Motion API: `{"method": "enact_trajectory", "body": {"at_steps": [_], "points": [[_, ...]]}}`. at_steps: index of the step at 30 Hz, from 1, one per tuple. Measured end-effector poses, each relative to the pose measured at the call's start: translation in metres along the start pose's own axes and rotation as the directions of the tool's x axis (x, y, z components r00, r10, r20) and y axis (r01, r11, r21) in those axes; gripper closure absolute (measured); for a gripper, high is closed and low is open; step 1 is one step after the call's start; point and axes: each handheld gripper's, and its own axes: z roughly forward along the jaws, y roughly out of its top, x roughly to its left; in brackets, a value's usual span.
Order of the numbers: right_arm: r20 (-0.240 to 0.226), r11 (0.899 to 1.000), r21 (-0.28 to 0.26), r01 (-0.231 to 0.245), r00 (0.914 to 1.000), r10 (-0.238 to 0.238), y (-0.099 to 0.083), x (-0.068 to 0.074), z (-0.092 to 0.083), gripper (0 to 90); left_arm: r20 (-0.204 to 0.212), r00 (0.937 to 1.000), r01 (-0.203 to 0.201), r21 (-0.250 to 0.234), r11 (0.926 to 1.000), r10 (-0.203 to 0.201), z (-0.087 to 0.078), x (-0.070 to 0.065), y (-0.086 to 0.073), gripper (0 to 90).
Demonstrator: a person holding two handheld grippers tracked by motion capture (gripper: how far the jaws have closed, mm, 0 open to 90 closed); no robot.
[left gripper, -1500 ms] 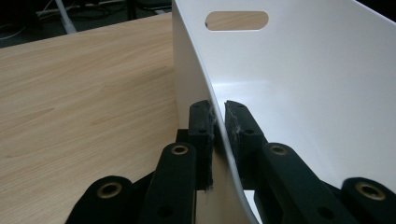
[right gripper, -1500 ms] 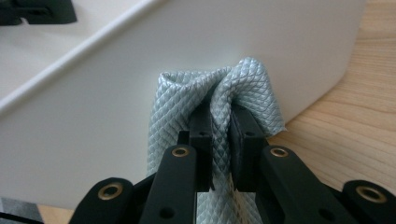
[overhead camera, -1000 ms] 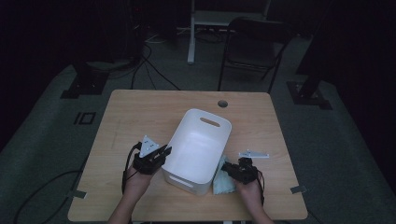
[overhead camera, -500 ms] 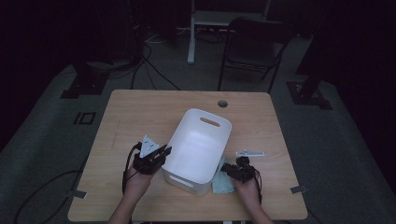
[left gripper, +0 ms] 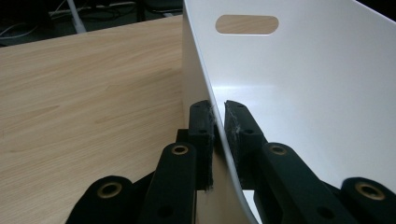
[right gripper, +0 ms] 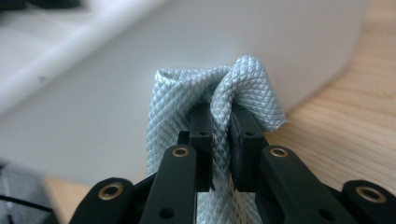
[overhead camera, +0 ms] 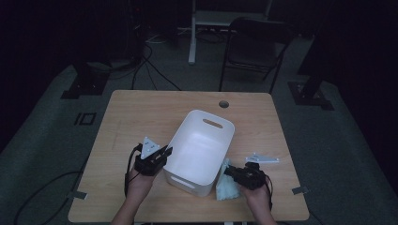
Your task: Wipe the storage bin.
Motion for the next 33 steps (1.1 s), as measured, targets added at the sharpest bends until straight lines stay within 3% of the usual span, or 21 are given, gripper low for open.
{"method": "enact_trajectory", "body": {"at_steps": [4,7,10,13,19,33], "points": [[-0.060,0.998,-0.063,0.027,0.9977,-0.031,0.003,0.022,-0.020,81.4,-0.004,1.0000,-0.006,0.004,1.0000,0.006,0.000,-0.001,0.000,81.9],[-0.088,0.996,-0.088,0.027,0.9955,-0.035,0.003,0.035,-0.025,81.3,-0.001,1.0000,-0.006,0.006,1.0000,0.006,0.000,-0.001,0.001,81.9],[-0.065,0.993,-0.104,0.050,0.9963,-0.057,-0.001,0.041,-0.021,81.3,0.012,0.9999,-0.007,0.009,0.9999,0.007,0.000,0.000,0.001,82.0],[-0.043,0.993,-0.099,0.057,0.9972,-0.062,-0.004,0.041,-0.015,81.2,0.020,0.9997,-0.014,0.014,0.9998,0.013,0.001,0.000,0.001,82.0],[-0.020,0.998,-0.052,0.025,0.9995,-0.026,-0.013,0.029,-0.001,81.2,0.028,0.9994,-0.022,0.016,0.9996,0.022,0.001,0.000,0.002,81.8],[0.029,1.000,-0.010,-0.020,0.9994,0.021,-0.022,0.010,0.017,81.1,0.031,0.9992,-0.026,0.016,0.9995,0.026,0.001,0.000,0.002,81.7]]}}
